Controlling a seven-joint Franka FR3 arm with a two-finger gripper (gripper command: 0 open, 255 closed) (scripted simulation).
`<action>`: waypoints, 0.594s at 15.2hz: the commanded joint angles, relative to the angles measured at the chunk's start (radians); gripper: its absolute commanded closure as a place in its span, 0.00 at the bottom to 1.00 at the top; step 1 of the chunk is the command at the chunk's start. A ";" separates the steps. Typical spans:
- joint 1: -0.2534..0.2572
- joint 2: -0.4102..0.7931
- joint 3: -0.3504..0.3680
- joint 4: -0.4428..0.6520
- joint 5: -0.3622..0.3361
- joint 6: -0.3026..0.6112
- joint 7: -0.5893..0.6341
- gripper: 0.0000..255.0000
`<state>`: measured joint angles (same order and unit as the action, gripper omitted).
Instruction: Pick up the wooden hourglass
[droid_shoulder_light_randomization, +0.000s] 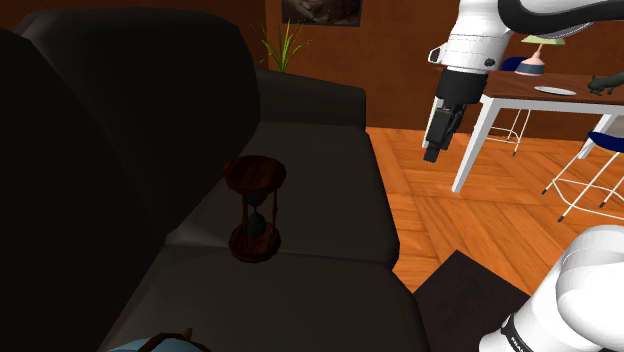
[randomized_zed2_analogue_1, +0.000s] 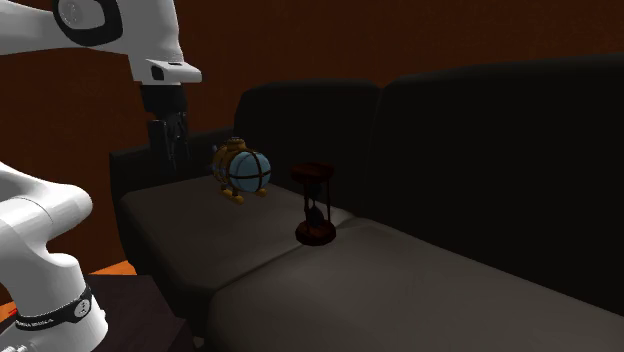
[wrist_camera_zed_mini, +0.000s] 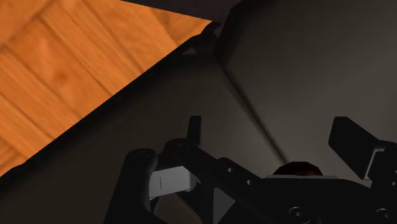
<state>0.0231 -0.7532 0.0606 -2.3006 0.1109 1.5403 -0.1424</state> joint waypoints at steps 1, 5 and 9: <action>0.000 0.000 0.000 0.000 0.000 0.000 0.000 0.00; -0.021 0.122 0.064 0.037 0.113 0.015 0.205 0.00; -0.038 0.255 0.114 0.084 0.220 0.049 0.399 0.00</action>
<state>-0.0101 -0.5292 0.1638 -2.2211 0.3022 1.5768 0.2042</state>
